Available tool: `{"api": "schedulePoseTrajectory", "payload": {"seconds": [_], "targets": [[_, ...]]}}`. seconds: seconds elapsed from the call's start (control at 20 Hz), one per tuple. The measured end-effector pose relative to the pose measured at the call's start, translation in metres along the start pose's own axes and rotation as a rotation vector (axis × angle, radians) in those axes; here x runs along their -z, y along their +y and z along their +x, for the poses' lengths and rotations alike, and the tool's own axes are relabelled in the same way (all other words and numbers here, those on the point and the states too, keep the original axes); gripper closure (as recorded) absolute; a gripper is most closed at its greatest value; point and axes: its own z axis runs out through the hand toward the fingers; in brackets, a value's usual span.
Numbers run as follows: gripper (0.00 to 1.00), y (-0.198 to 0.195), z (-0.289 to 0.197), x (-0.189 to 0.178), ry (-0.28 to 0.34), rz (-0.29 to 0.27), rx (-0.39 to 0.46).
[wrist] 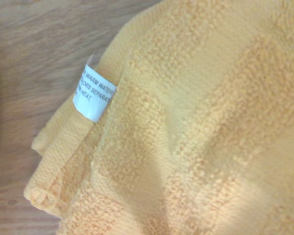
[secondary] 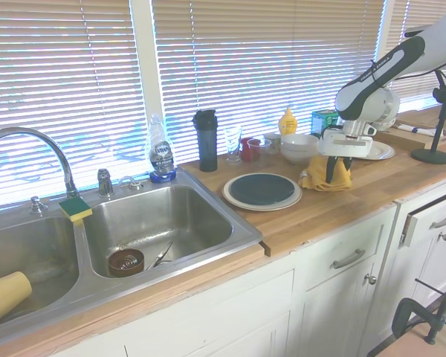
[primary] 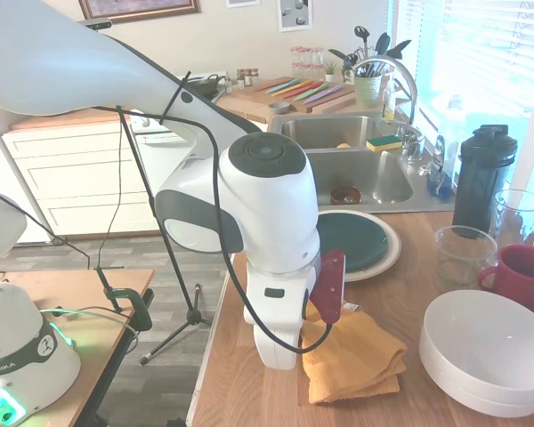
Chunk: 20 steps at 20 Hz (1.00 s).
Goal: Wipe the blue plate in clockwise motion
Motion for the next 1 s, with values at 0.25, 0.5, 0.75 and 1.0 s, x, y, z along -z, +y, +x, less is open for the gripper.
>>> {"api": "schedulePoseTrajectory", "payload": {"seconds": [0.25, 0.5, 0.75, 1.0], "targets": [[1.00, 0.000, 0.000, 0.000, 0.004, -0.001, 0.002], [1.00, -0.001, 0.000, 0.001, 0.011, -0.003, 0.007], [1.00, -0.010, -0.009, 0.007, 0.038, -0.017, 0.018], [1.00, -0.034, -0.038, 0.043, 0.092, -0.049, 0.039]]}}
